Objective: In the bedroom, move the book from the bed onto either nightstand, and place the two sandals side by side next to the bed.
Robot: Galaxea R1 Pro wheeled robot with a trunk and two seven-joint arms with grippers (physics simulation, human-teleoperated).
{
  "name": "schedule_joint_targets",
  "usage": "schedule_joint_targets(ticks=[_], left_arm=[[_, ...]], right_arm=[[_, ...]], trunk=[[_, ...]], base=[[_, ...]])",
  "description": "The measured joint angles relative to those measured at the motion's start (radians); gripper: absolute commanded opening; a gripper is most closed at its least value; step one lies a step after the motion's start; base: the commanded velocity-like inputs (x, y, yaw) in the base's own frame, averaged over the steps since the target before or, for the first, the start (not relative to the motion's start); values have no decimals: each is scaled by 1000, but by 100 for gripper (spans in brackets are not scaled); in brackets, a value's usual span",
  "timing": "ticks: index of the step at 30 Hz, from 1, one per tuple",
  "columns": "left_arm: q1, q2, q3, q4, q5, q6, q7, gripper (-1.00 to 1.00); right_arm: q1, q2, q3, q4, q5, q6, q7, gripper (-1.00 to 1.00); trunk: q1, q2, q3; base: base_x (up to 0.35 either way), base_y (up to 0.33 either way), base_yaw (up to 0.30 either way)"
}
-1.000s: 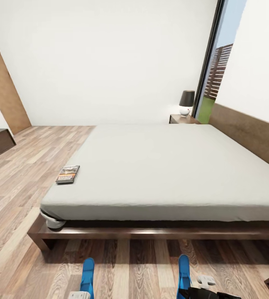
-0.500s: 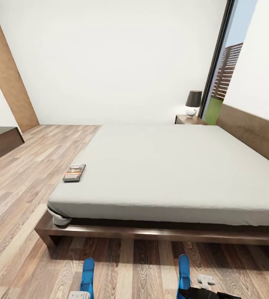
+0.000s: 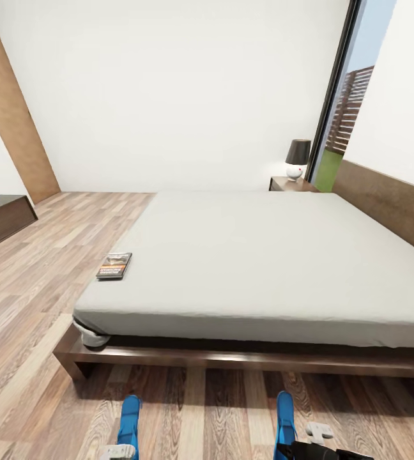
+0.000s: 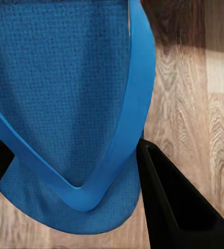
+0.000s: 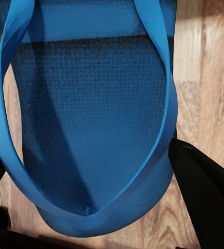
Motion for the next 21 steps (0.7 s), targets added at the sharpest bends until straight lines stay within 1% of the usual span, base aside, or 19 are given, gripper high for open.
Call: schedule_joint_targets(ticks=[1,3,4,5,6,8,9,10,11,12,13,14,16,17,19,20,21], left_arm=[[-6,0,2,-13,-1,33,82,-100],[-13,-1,-3,-50,-2,104,210,-100],[-17,-3,-5,-83,-2,142,265,-100],[-20,-8,-7,-142,-3,200,326,-100],[-21,-13,-8,-182,-4,237,352,-100],[-29,-20,-12,-236,-16,298,380,-100],[-41,-30,-30,-255,-53,323,396,-100],[-50,-35,-48,-261,-98,335,406,-100],[-58,-39,-62,-264,-150,342,415,-100],[-63,-45,-72,-267,-200,347,421,-100],[-67,-56,-79,-268,-242,350,425,-100],[-69,-71,-83,-268,-272,352,427,-100],[-71,-96,-90,-269,-304,354,431,-100],[-72,-107,-91,-269,-315,356,432,-100],[-72,-115,-92,-270,-323,362,433,-100],[-72,-116,-92,-270,-324,366,433,-100],[-72,-117,-92,-270,-325,371,433,-100]], right_arm=[[0,0,0,0,0,0,0,-100],[0,0,0,0,0,0,0,-100],[0,0,0,0,0,0,0,-100],[0,0,0,0,0,0,0,-100],[0,0,0,0,0,0,0,-100],[0,-2,0,0,0,-1,0,-100],[0,-7,0,0,-1,0,0,-100],[0,-16,-1,0,-1,0,0,-100],[0,-27,-1,0,-2,0,1,-100],[0,-38,-1,0,-2,0,1,-100],[0,-46,-2,-1,-3,1,3,-100],[0,-52,-3,-2,-3,4,7,-100],[0,-70,-7,-6,-4,11,14,-100],[0,-92,-12,-9,-5,14,19,-100],[0,-122,-19,-13,-8,17,27,-100],[0,-132,-22,-15,-16,19,42,-100],[0,-140,-25,-17,-33,22,70,-100]], trunk=[[0,0,0],[0,0,0],[0,0,0],[0,0,0],[0,0,0],[0,0,0],[0,0,0],[0,0,0],[0,0,0],[0,0,0],[0,0,0],[0,0,0],[0,0,0],[0,0,0],[0,0,0],[0,0,0],[0,0,0]], base=[[0,0,0],[0,0,0],[0,0,0],[0,0,0],[0,0,0],[0,0,0],[0,0,0],[0,0,0],[0,0,0],[0,0,0],[0,0,0],[0,0,0],[0,0,0],[0,0,0],[0,0,0],[0,0,0],[0,0,0]])
